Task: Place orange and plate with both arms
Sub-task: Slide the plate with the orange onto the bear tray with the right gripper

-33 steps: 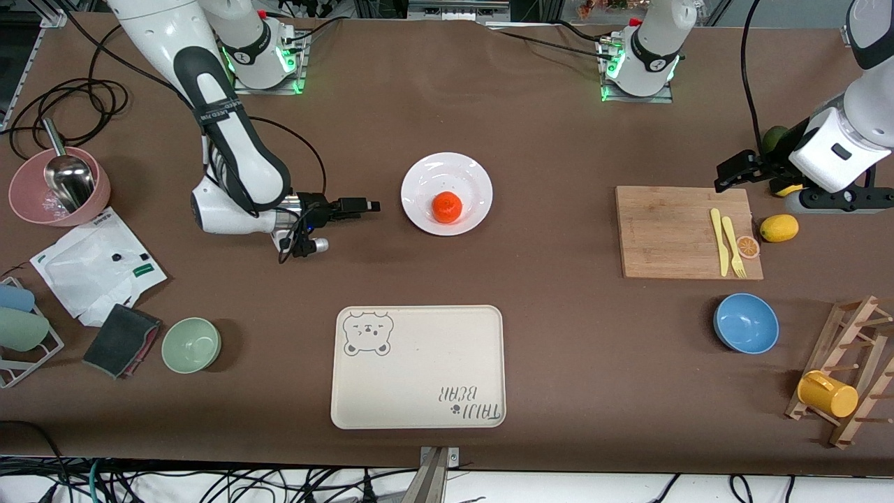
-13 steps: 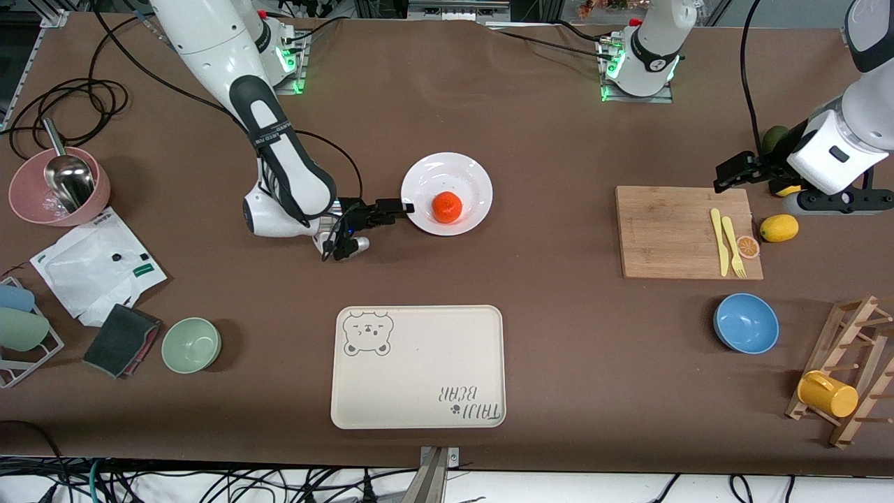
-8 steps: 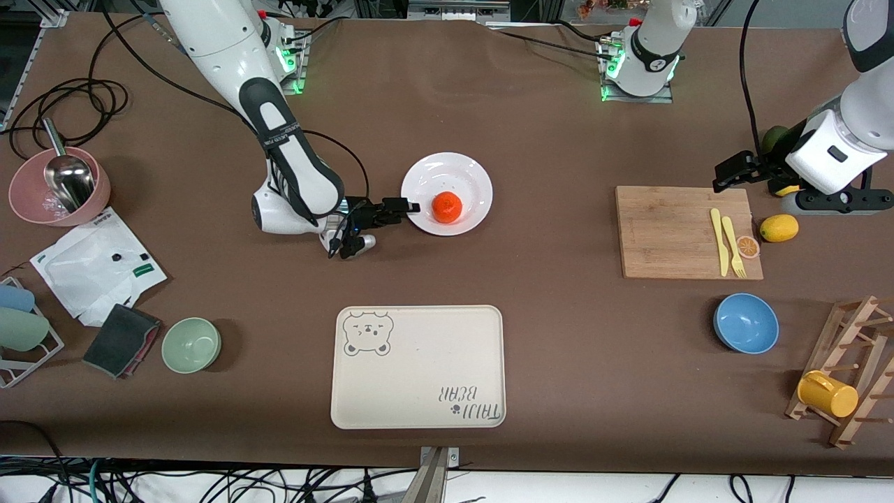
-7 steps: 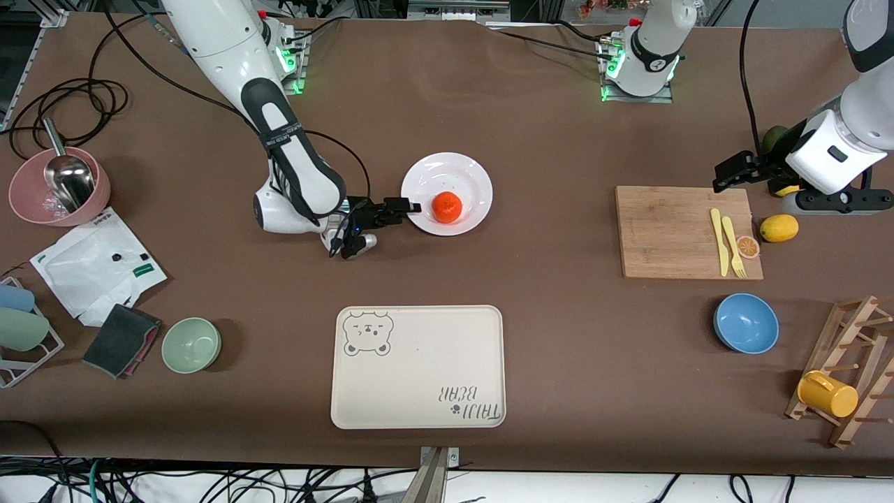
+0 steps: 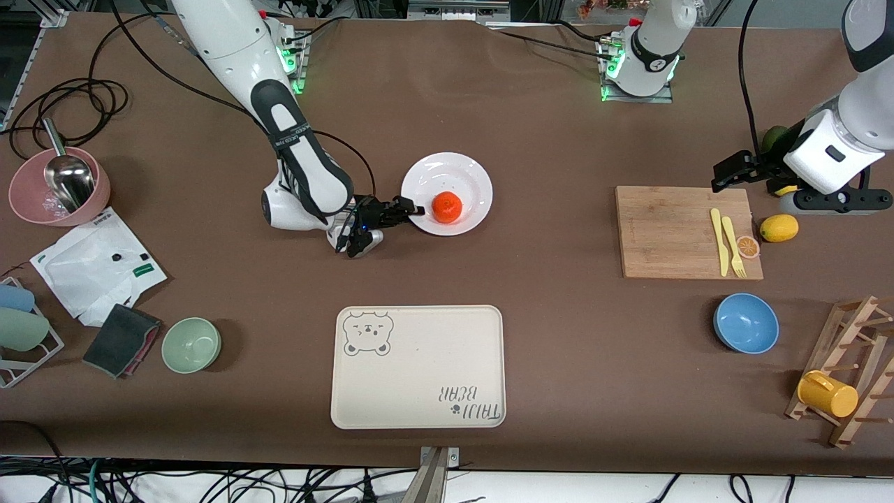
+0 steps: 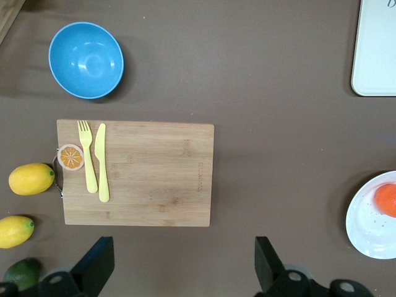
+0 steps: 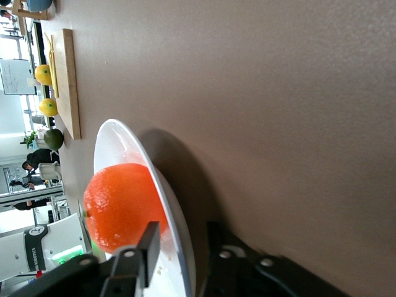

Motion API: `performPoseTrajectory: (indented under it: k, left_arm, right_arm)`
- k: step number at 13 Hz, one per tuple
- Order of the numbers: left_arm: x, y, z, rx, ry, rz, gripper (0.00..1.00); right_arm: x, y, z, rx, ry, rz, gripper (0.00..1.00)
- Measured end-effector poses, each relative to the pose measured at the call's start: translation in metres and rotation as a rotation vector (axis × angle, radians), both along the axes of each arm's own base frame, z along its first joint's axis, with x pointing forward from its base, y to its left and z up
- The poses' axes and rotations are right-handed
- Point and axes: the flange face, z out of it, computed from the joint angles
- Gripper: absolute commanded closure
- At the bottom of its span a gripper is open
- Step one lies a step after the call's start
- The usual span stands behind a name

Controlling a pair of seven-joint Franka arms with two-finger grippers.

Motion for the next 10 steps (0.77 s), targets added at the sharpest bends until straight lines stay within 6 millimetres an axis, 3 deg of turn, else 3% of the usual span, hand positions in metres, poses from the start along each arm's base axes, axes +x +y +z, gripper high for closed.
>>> performPoseTrajectory:
  k: [2,10]
  left_arm:
    - [0.0,0.0,0.0,0.0,0.0,0.0,0.0]
    - [-0.0001,-0.0011,0.0,0.0,0.0,-0.002,0.0]
  right_arm:
    - [-0.0017,0.0032,-0.0014,0.002,-0.008,0.01,1.0]
    - [0.0003,0.0095,0.0027,0.02,-0.023,0.022,1.0]
